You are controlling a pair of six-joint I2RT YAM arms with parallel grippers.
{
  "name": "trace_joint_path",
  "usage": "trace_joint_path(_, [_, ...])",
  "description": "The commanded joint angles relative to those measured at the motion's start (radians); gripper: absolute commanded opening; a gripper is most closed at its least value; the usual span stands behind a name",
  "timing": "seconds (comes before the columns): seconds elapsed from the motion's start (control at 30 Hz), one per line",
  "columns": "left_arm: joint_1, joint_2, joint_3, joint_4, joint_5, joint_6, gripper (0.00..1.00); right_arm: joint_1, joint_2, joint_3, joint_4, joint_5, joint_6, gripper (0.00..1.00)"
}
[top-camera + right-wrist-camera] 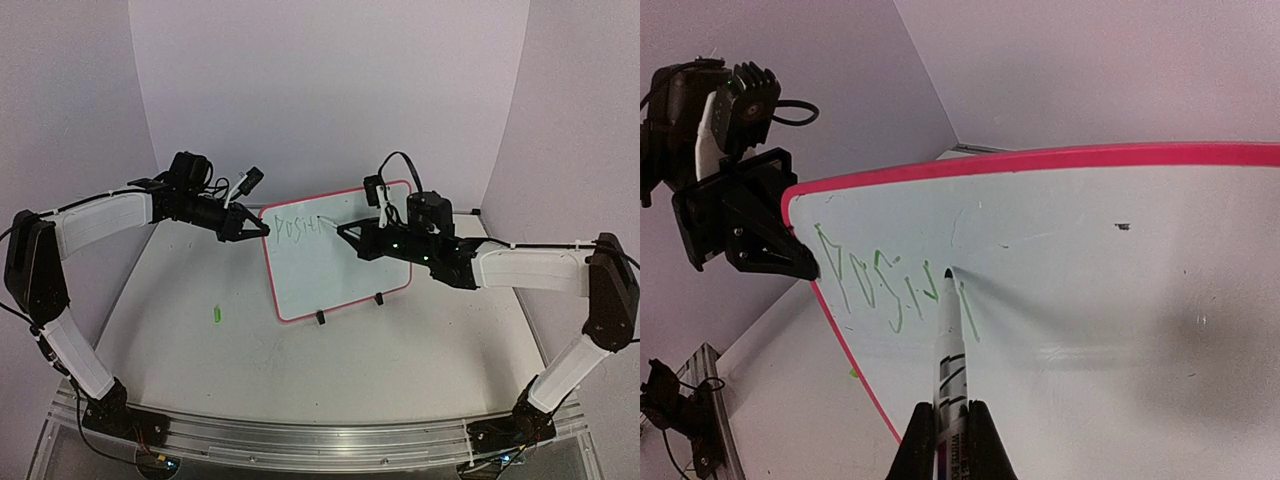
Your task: Write a sentence on the whiteboard
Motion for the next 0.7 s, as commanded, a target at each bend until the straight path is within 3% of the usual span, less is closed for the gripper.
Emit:
trace_joint_path(0.0, [-0.027, 0.002, 0.016, -0.048, -0.045, 0.027, 0.0, 0.005, 0.019, 0.048, 0.014, 0.029, -0.014, 0.0])
trace_joint_path(0.67, [-0.029, 0.006, 0.017, -0.047, -0.045, 0.027, 0.0, 0.004, -0.071, -0.032, 0.038, 0.023, -0.022, 0.0])
